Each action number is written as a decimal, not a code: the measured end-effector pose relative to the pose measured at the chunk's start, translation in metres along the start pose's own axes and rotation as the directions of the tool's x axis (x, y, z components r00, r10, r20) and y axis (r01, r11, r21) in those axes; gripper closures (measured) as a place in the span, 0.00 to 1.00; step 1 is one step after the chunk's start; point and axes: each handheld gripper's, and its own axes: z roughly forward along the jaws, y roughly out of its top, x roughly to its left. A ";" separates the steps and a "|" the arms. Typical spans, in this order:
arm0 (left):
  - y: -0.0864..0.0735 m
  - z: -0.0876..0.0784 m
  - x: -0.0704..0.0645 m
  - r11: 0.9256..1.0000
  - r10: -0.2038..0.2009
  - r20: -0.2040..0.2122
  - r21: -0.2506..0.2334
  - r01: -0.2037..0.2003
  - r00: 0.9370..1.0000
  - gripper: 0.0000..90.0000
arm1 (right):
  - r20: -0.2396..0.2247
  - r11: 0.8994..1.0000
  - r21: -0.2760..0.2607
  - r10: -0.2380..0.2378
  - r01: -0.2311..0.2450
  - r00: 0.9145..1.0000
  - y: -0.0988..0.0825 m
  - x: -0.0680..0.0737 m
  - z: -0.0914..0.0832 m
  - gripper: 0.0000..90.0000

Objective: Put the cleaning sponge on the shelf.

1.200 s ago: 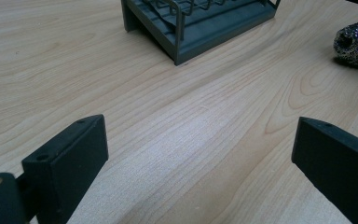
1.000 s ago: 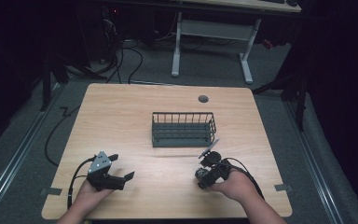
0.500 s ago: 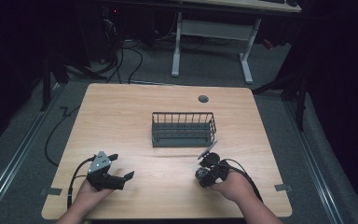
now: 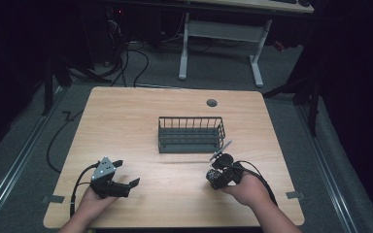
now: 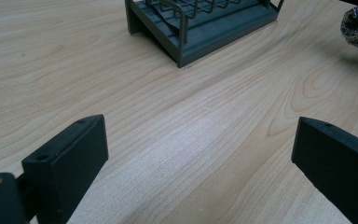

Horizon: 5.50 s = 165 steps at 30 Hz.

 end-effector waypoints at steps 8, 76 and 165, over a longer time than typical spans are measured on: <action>0.000 -0.001 -0.001 1.000 -0.003 0.004 -0.004 0.003 1.000 0.05 | -0.020 0.999 -0.004 0.033 -0.034 0.999 0.001 -0.012 -0.014 0.48; 0.000 -0.003 0.000 1.000 -0.010 0.020 -0.018 0.010 1.000 0.05 | -0.022 0.987 -0.052 0.149 -0.150 0.989 0.109 -0.072 -0.076 0.48; -0.001 0.001 0.001 1.000 -0.007 0.028 -0.003 0.007 1.000 0.06 | 0.018 0.975 -0.096 0.203 -0.200 0.979 0.124 -0.076 -0.057 0.36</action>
